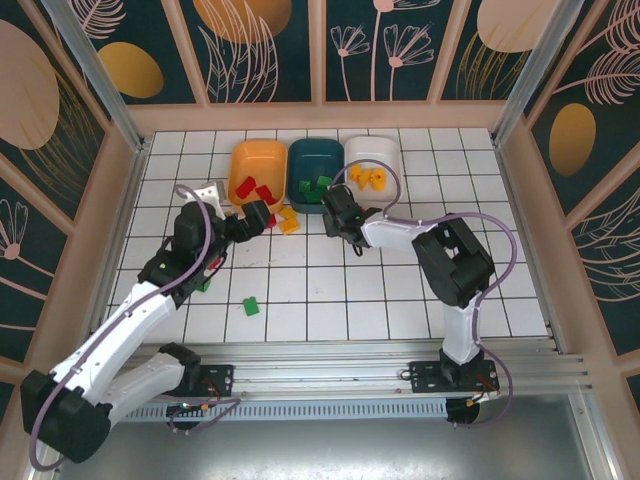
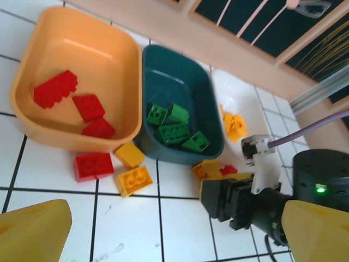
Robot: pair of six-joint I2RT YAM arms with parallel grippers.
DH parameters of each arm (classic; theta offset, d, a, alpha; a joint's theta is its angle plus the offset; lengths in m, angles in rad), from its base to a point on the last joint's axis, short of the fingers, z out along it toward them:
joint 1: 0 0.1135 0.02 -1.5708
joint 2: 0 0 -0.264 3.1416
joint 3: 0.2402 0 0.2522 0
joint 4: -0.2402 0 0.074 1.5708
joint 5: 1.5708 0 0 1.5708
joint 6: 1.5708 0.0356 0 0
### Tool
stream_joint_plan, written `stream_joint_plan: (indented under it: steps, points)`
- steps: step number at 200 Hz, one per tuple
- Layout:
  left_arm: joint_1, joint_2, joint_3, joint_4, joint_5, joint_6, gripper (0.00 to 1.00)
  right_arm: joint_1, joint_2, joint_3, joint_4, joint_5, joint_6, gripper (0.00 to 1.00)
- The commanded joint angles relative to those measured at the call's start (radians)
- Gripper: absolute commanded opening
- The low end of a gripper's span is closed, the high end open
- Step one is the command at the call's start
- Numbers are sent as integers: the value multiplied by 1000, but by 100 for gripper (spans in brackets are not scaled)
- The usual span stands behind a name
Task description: Sort the legos into containers by color
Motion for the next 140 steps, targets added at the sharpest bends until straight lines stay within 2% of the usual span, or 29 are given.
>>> stream_joint_plan:
  steps: [1,29,78,121,140]
  points:
    - [-1,-28,-50,5,-37,-25,99,4,42,26,-13,15,-17,56]
    - [-1,-51,-67,-16,-50,-37,99,47,10,1,-25,-3,5,54]
    - [-1,-54,-85,-12,-55,-29,98,110,-90,-52,-46,-110,58,54]
    - [-1,-38,-83,9,-48,-27,99,86,-153,-37,-48,1,56,56]
    - [-1,-32,-87,11,-49,-29,99,72,-134,-23,-38,-2,40,60]
